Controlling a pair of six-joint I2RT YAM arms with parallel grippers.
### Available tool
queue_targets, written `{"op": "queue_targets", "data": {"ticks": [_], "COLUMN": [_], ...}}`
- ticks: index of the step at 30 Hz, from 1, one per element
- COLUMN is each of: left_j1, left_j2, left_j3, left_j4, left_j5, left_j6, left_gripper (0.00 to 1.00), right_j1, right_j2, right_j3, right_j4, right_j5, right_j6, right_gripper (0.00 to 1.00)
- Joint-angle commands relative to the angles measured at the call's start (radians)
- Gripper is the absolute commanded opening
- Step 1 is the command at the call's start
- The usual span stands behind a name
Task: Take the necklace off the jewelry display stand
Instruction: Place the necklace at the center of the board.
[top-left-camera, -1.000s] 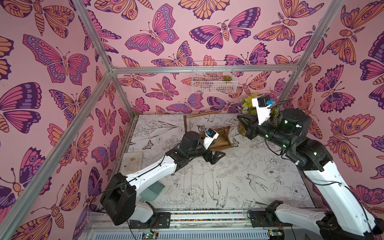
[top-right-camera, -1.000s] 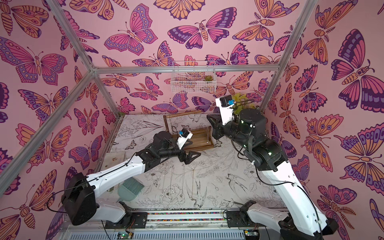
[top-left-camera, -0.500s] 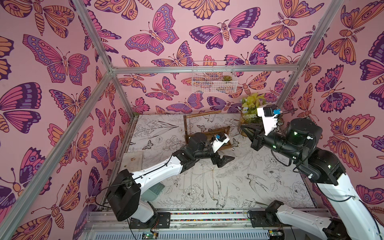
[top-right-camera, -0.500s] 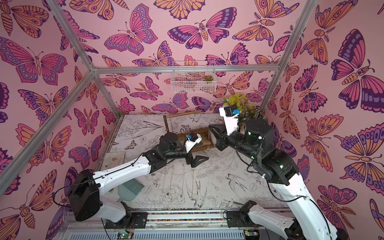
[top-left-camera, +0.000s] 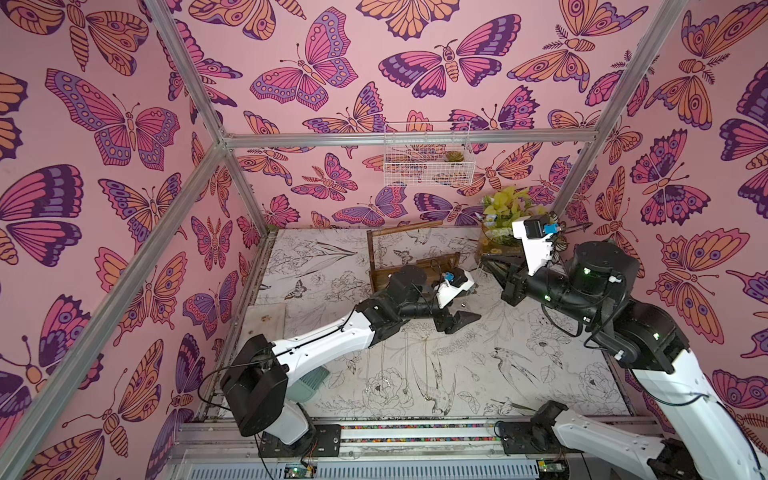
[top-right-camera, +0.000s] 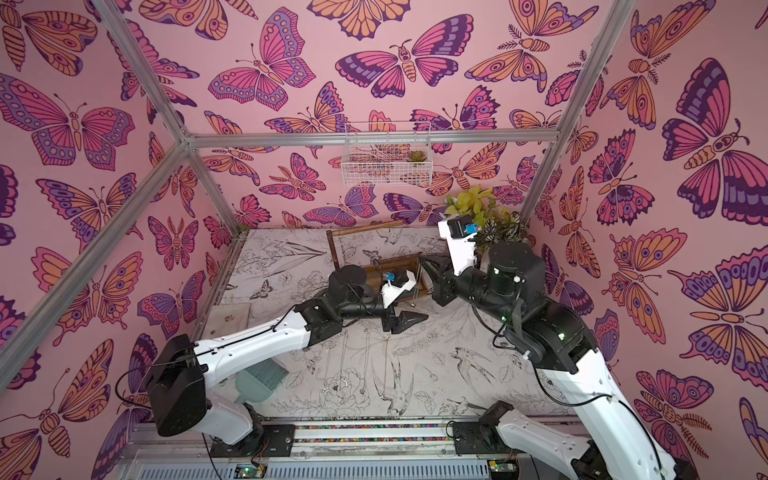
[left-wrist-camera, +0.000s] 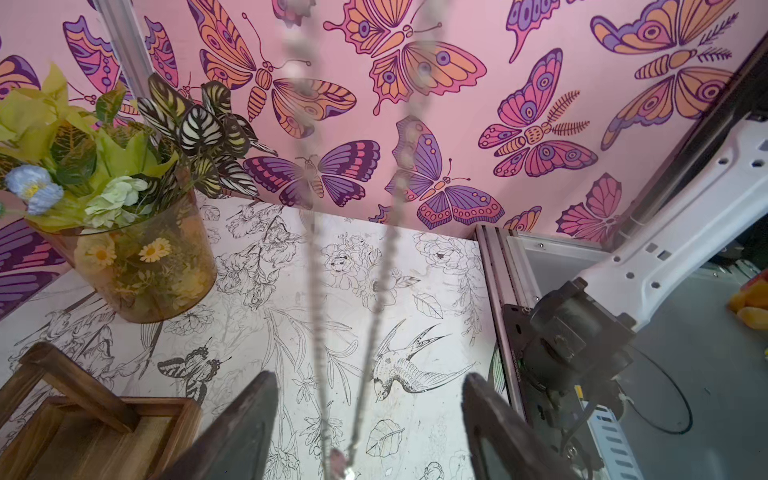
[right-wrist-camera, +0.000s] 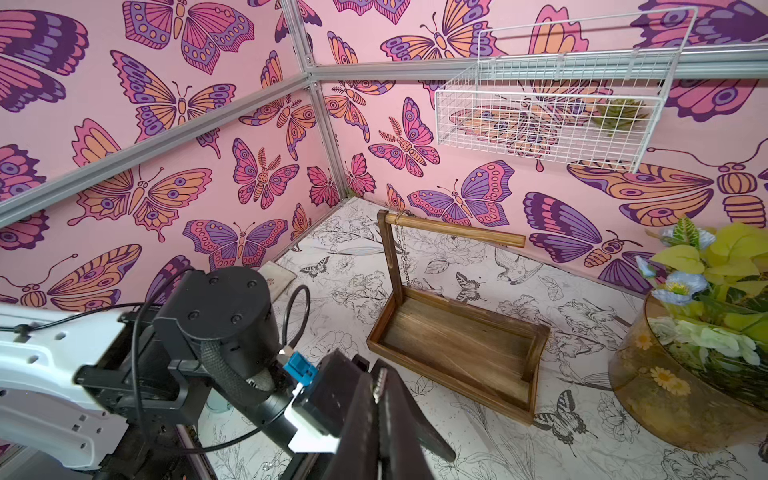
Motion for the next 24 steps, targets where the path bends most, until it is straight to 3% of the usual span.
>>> {"op": "queue_targets", "data": {"ticks": [1,9,24], "left_j1": [-0.007,-0.02,-0.028], "left_j2": [0.006,0.001,0.005], "left_j3": [0.018,0.026,0.02], "left_j4": [0.018,0.019,0.017], "left_j5": [0.0,-0.03,-0.056], "left_j6": [0.005,0.01,0.003], "left_gripper": [0.58,0.38,0.28], "right_j1": [0.007,0.006,0.007], "right_j2": [-0.01,-0.01,-0.009], "right_j3": [-0.001,0.005,0.016], "right_j4": [0.007,0.012,0.014], "right_j5": [0.026,0.032,0.041], "right_j6": [-0.003,-0.013,-0.026], "right_gripper": [0.0,0.0,0.0]}}
